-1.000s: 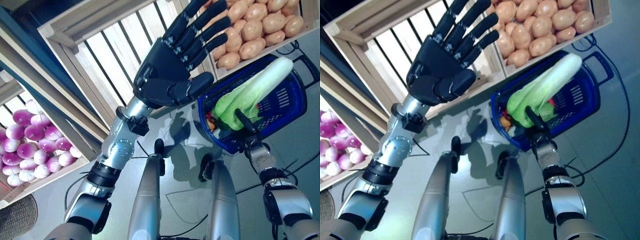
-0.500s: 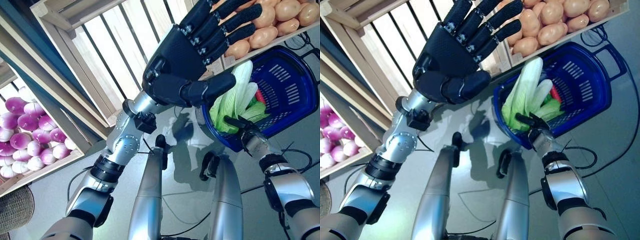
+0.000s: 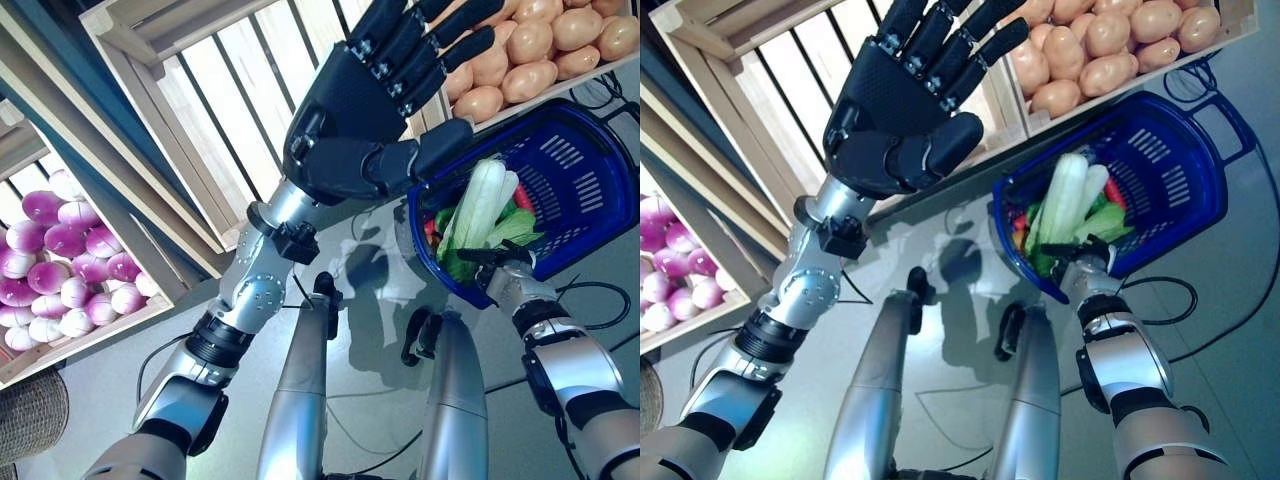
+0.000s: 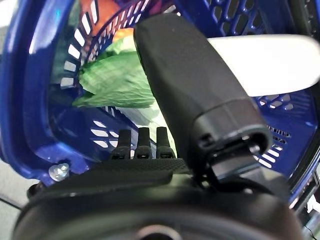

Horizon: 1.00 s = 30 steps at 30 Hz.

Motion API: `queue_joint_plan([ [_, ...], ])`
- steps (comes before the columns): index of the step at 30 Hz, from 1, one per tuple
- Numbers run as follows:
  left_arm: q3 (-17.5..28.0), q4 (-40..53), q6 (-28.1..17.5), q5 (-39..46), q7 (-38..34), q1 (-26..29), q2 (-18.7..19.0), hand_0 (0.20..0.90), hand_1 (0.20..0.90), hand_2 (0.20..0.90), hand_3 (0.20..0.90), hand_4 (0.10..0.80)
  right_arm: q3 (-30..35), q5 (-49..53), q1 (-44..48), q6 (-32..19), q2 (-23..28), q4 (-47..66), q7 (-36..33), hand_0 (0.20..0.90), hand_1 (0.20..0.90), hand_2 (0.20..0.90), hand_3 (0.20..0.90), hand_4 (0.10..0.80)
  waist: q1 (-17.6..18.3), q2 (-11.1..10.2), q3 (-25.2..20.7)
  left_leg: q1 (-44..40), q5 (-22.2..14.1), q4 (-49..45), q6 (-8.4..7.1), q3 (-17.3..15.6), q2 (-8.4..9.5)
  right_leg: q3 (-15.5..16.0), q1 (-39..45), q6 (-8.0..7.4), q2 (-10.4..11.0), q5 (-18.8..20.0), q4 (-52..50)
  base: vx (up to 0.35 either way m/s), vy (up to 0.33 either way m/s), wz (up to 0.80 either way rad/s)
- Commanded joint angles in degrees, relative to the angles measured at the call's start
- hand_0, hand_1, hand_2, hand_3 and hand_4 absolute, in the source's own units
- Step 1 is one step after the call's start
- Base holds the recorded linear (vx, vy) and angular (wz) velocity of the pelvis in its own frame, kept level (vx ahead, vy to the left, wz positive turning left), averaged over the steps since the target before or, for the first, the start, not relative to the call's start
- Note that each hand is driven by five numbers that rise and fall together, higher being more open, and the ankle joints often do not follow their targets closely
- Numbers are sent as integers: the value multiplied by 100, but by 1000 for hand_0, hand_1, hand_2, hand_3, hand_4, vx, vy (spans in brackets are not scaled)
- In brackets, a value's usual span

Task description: Put vegetables into the basket

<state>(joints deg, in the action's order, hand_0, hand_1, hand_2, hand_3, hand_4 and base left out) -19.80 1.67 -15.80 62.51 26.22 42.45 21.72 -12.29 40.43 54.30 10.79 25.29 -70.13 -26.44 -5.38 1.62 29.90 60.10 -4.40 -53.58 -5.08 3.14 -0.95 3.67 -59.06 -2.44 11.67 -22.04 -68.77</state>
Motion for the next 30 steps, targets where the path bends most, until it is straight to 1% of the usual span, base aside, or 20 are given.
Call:
queue_joint_plan([
  [1, 331, 775, -730, -207, 128, 302, -406, 900, 900, 900, 900, 800, -143, -256, 376, -663, 140, -53, -435, 900, 900, 900, 900, 800, 35, 307, -11, -692, -827, -35, 500, -403, 154, 7, 534, 201, -338, 854, 766, -68, -21, -1],
  [3, 341, 691, -649, -138, 173, 331, -371, 900, 900, 900, 900, 800, -149, -433, 381, -852, 119, 9, -460, 900, 900, 900, 900, 800, 46, 295, -11, -816, -804, 93, 469, -420, 124, 6, 678, 185, -362, 885, 940, -36, -14, -1],
  [7, 304, 488, -694, -257, 122, 339, -319, 900, 900, 900, 900, 800, -187, -518, 292, -951, 32, 96, -597, 900, 900, 900, 900, 800, 85, 276, -11, -1092, -739, 405, 453, -465, 54, 0, 948, 159, -398, 958, 1266, 8, -2, -1],
  [9, 326, 426, -701, -202, 250, 238, -251, 900, 900, 900, 900, 800, -178, -455, 136, -1084, 1, 112, -684, 900, 900, 900, 900, 800, 95, 266, -11, -1402, -632, 788, 387, -472, 71, -12, 1278, 133, -456, 1039, 1640, 46, -10, -5],
  [11, 302, 413, -665, -135, 290, 187, -232, 900, 900, 900, 900, 800, -128, -455, 50, -1243, -53, 144, -753, 900, 900, 900, 900, 800, 91, 258, -11, -1675, -525, 1137, 365, -481, 90, 12, 1568, 94, -451, 1125, 1978, 33, -6, -5],
  [13, 277, 388, -596, -116, 327, 160, -202, 900, 900, 900, 900, 800, -82, -447, -20, -1396, -125, 190, -843, 900, 900, 900, 900, 800, 74, 246, -11, -2016, -400, 1551, 347, -456, 117, 60, 1904, 48, -419, 1225, 2370, 12, -7, 3],
  [15, 235, 337, -472, -58, 309, 106, -167, 900, 900, 900, 900, 800, -22, -391, -145, -1667, -215, 296, -1064, 900, 900, 900, 900, 800, 60, 207, -17, -2478, -258, 1974, 332, -420, 147, 141, 2363, 5, -370, 1346, 2807, 59, -19, 5],
  [16, 218, 316, -400, -36, 280, 29, -155, 900, 900, 900, 900, 800, 26, -328, -266, -1762, -270, 372, -1129, 900, 900, 900, 900, 800, 53, 182, -122, -2662, -166, 2206, 333, -398, 158, 183, 2545, -12, -357, 1432, 3058, 146, -7, 4],
  [18, 185, 271, -170, -11, 138, -246, -133, 900, 900, 900, 900, 800, 187, -254, -699, -2072, -447, 640, -1248, 900, 900, 900, 900, 800, 48, 111, -345, -3071, -114, 2550, 332, -335, 217, 279, 3009, -49, -300, 1501, 3521, 199, 17, 3],
  [20, 132, 192, 44, -152, 17, -525, -154, 900, 900, 900, 900, 800, 215, -241, -1132, -2192, -651, 1051, -1313, 900, 900, 900, 900, 800, 47, 53, -618, -3438, -7, 2957, 353, -275, 275, 373, 3438, -63, -235, 1626, 4032, 181, 29, 2],
  [21, 115, 155, 86, -186, -16, -589, -161, 900, 900, 900, 900, 800, 206, -290, -1230, -2177, -693, 1151, -1300, 900, 900, 900, 900, 800, 56, 45, -658, -3517, 9, 3033, 353, -270, 277, 392, 3528, -66, -223, 1649, 4126, 151, 32, -5],
  [23, 9, -62, 191, -337, -103, -899, -146, 900, 900, 900, 900, 800, 118, -385, -1725, -2138, -788, 1570, -1228, 900, 900, 900, 900, 800, 104, 21, -866, -3921, 114, 3482, 354, -284, 250, 472, 3978, -83, -217, 1761, 4635, 156, 44, -2],
  [24, -8, -112, 323, -398, -83, -1211, -165, 900, 900, 900, 900, 800, 111, -487, -2207, -2138, -821, 1825, -1029, 900, 900, 900, 900, 800, 135, 16, -1020, -4203, 205, 3805, 357, -303, 219, 517, 4270, -111, -217, 1845, 4963, 155, 46, 2],
  [26, -31, -182, 343, -696, -80, -1541, -160, 900, 900, 900, 900, 800, 68, -733, -2703, -2173, -845, 2101, -931, 900, 900, 900, 900, 800, 162, 2, -1168, -4464, 304, 4124, 358, -310, 193, 570, 4563, -143, -222, 1927, 5299, 130, 38, -6],
  [27, -41, -244, 447, -663, -11, -1758, -130, 900, 900, 900, 900, 800, -4, -844, -3058, -2151, -819, 2327, -837, 900, 900, 900, 900, 800, 187, -5, -1302, -4646, 375, 4351, 356, -331, 163, 597, 4758, -170, -240, 1984, 5522, 200, 41, -9],
  [28, -9, -340, 580, -808, 113, -2081, -151, 900, 900, 900, 900, 800, -29, -1059, -3533, -2056, -802, 2603, -756, 900, 900, 900, 900, 800, 230, -15, -1501, -4926, 458, 4669, 350, -381, 115, 623, 5045, -202, -268, 2051, 5820, 231, 38, -3],
  [30, 35, -401, 808, -676, 152, -2422, -159, 900, 900, 900, 900, 800, 8, -1258, -3979, -1872, -731, 2759, -470, 900, 900, 900, 900, 800, 271, -7, -1714, -5233, 518, 4993, 349, -447, 55, 621, 5336, -245, -294, 2124, 6108, 239, 40, 2],
])
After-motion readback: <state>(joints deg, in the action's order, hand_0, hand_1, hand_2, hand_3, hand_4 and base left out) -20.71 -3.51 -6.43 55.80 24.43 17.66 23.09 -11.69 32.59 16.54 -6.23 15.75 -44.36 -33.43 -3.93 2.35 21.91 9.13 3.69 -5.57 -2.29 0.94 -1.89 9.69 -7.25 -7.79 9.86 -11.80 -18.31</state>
